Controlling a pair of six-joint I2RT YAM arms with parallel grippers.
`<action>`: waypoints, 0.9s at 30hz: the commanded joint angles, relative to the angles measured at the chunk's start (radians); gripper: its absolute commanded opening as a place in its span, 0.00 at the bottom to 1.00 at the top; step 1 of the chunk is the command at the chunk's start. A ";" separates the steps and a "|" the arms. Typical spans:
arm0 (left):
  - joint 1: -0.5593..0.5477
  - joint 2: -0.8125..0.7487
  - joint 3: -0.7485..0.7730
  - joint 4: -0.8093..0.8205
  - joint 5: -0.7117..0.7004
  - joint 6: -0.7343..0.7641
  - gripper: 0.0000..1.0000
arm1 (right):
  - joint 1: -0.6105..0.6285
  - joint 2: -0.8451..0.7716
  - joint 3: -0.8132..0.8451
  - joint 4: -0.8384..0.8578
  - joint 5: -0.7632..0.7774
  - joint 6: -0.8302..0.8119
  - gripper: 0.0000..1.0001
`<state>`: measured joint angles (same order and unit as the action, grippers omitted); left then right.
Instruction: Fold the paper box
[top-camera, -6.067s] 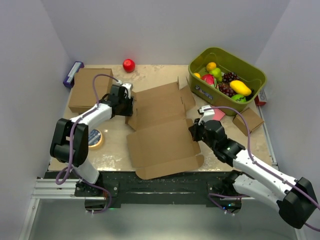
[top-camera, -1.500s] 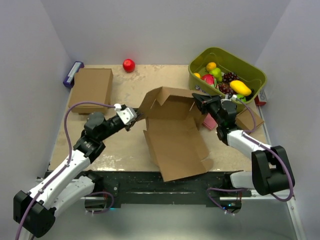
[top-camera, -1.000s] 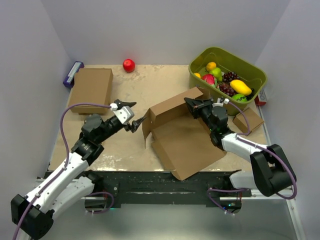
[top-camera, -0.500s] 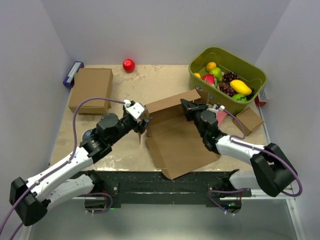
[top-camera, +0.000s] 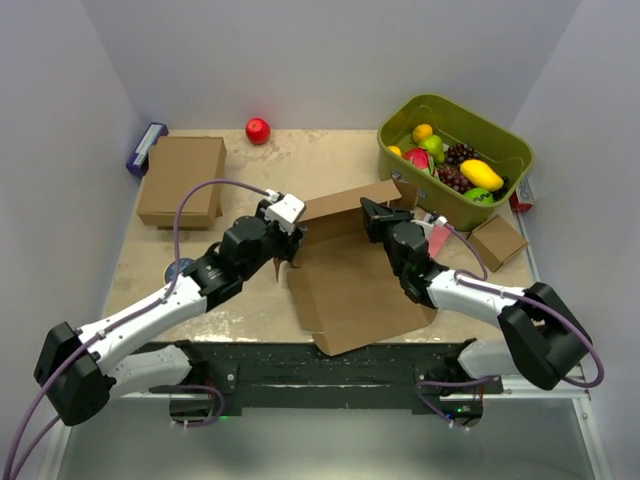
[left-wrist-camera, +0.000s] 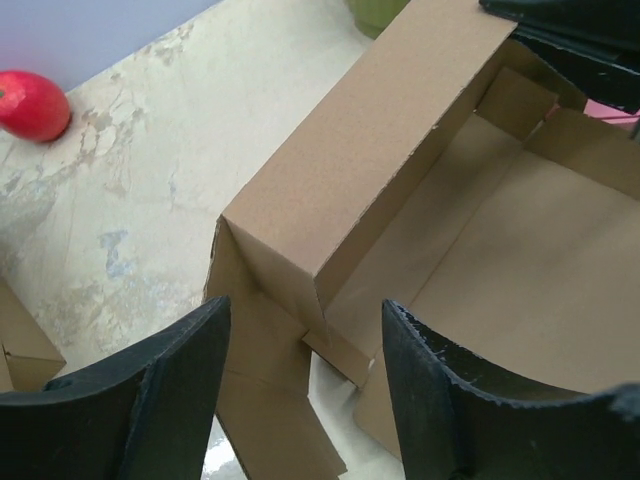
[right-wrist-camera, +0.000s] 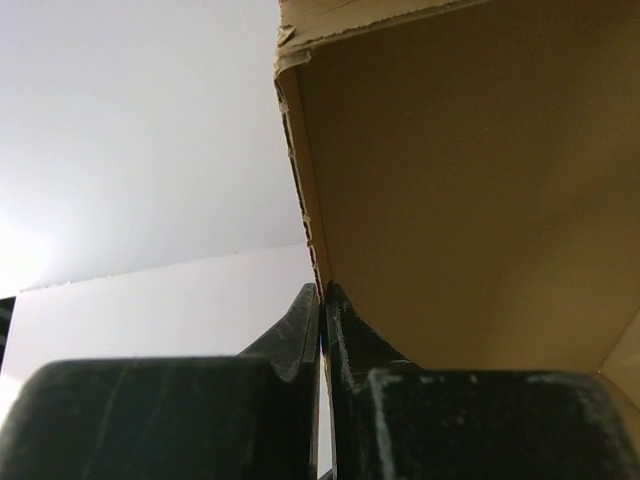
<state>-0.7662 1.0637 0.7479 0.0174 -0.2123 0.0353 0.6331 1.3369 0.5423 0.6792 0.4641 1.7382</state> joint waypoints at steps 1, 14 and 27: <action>-0.004 0.053 0.060 0.041 -0.068 -0.023 0.63 | 0.023 0.018 0.033 -0.010 0.079 0.038 0.00; -0.001 0.148 0.071 0.049 -0.179 -0.018 0.23 | 0.050 0.042 -0.010 0.043 0.085 0.083 0.00; 0.042 0.154 0.033 0.170 -0.174 0.129 0.00 | 0.065 -0.007 -0.078 0.095 0.051 -0.015 0.37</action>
<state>-0.7422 1.2255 0.7818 0.0761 -0.3748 0.0761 0.6891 1.3403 0.4770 0.7513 0.4980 1.7752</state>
